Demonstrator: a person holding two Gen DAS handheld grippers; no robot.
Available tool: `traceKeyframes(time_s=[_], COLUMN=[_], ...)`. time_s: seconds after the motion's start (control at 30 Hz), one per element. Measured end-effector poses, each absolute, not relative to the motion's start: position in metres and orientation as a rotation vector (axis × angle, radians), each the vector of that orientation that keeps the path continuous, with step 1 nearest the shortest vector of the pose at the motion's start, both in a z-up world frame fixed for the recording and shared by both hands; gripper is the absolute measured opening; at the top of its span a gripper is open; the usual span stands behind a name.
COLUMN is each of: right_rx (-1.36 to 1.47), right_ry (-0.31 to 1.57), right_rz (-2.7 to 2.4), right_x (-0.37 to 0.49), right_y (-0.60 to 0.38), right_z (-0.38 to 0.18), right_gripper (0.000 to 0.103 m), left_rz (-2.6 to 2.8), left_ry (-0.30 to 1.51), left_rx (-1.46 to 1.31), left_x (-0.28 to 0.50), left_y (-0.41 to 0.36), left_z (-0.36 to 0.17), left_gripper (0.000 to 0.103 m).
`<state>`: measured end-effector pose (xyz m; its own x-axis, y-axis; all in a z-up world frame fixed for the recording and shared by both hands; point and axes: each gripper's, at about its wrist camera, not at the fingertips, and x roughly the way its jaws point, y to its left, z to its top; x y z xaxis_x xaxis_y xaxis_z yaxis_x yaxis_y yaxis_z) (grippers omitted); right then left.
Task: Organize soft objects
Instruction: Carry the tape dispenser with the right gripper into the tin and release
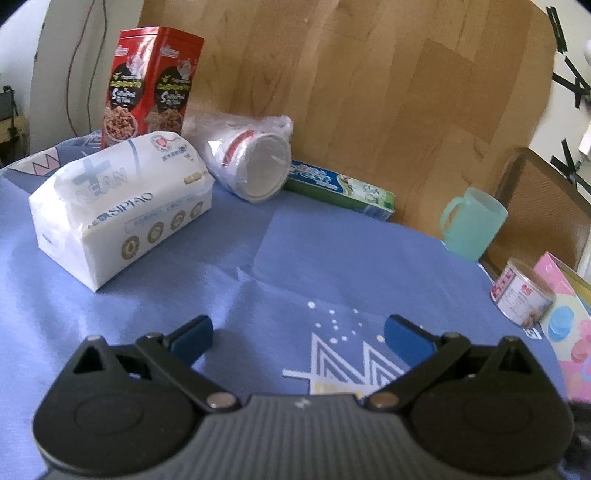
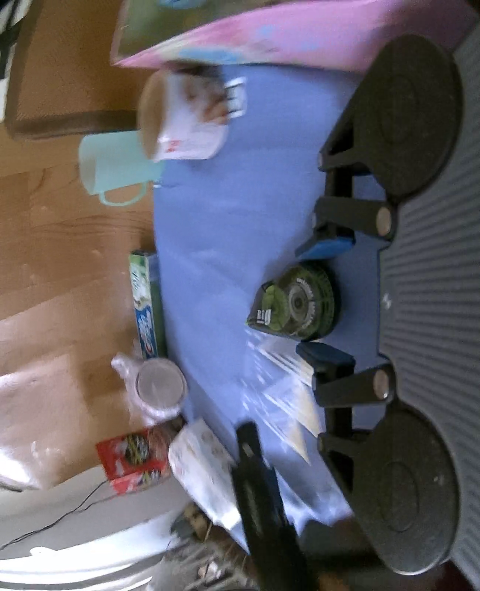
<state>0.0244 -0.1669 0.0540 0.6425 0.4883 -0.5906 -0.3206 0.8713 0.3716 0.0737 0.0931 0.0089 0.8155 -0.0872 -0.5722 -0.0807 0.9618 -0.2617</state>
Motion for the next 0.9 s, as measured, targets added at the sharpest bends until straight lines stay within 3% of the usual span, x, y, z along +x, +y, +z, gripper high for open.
traceKeyframes(time_s=[0.4,0.53,0.57,0.9], right_rx=[0.419,0.415,0.412,0.366], right_ry=[0.718,0.699,0.687,0.420], right_rz=[0.479,0.494,0.496,0.365], right_x=[-0.008,-0.017,-0.019,-0.043], right_y=[-0.197,-0.202,-0.203,-0.262], right_z=[0.048,0.049,0.051,0.090], right_gripper=[0.051,0.051,0.051,0.051], left_rz=[-0.364,-0.428,-0.434,-0.613], left_ry=[0.818,0.888,0.901,0.784], left_rx=[-0.410,-0.517,-0.518,-0.294], left_x=[0.037,0.051,0.053,0.063], left_y=[0.014,0.005,0.000,-0.100], left_z=[0.023,0.019,0.019,0.087], left_gripper=[0.080,0.045,0.041,0.042])
